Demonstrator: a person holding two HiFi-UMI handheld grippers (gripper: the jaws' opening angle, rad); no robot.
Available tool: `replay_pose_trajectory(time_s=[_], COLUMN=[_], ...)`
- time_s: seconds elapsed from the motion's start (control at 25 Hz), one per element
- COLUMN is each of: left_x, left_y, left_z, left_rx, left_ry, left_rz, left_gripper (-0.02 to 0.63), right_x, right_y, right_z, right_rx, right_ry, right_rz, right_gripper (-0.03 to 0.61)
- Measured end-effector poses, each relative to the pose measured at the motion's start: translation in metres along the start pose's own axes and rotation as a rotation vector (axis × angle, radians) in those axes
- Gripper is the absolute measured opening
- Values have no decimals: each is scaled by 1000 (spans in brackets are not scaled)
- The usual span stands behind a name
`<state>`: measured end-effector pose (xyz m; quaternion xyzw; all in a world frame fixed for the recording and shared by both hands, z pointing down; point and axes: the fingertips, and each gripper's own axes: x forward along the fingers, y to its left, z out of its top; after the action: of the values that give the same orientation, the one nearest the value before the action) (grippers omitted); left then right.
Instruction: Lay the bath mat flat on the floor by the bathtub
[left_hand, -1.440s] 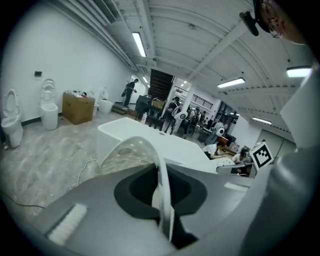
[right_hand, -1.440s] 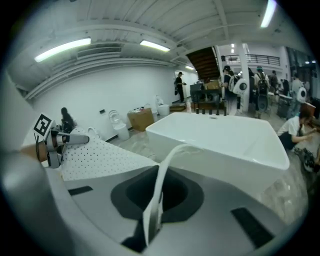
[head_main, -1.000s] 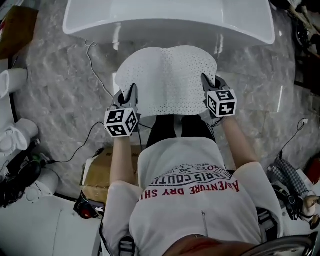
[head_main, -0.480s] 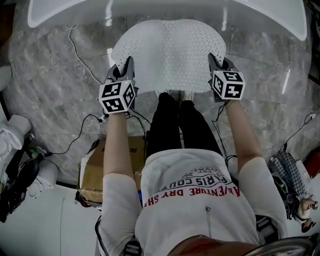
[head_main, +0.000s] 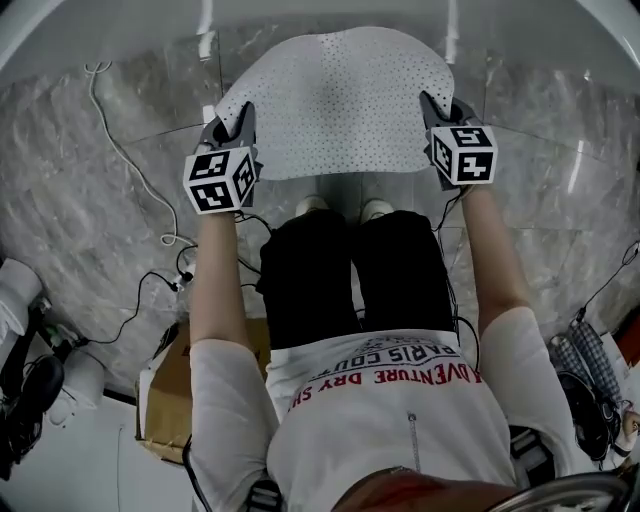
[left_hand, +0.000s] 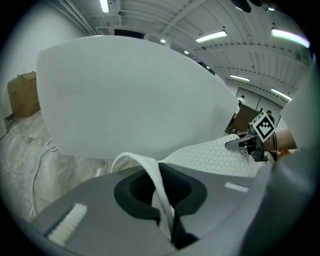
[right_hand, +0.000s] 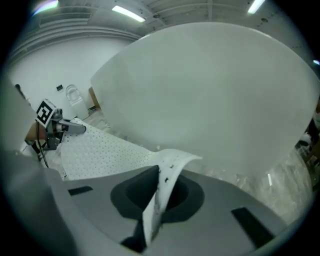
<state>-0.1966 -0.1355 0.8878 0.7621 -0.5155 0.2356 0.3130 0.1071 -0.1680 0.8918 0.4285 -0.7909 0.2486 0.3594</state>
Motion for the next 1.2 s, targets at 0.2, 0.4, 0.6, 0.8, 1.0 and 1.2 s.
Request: replay_pose_trajectory(time_s=[0.2, 0.4, 0.6, 0.8, 1.0, 1.2], left_x=[48, 79, 106, 125, 141, 147], left_y=[10, 32, 53, 77, 101, 127], left_z=[-33, -61, -101, -130, -149, -159], left_rx=[45, 73, 43, 2, -31, -124], left_ry=[-34, -30, 32, 72, 93, 70], left_rz=[-26, -25, 13, 68, 135, 268], left_gripper=[18, 18, 18, 18, 38, 330], right_x=[47, 77, 101, 126, 141, 145], right_y=[-27, -52, -73, -94, -106, -117], right_z=[-47, -88, -124, -155, -181, -198], right_rx=[20, 64, 75, 90, 115, 156], right_ry=[0, 25, 90, 149, 201, 231], right_rz=[-28, -56, -87, -115, -152, -204], right_gripper=[18, 17, 18, 17, 48, 242])
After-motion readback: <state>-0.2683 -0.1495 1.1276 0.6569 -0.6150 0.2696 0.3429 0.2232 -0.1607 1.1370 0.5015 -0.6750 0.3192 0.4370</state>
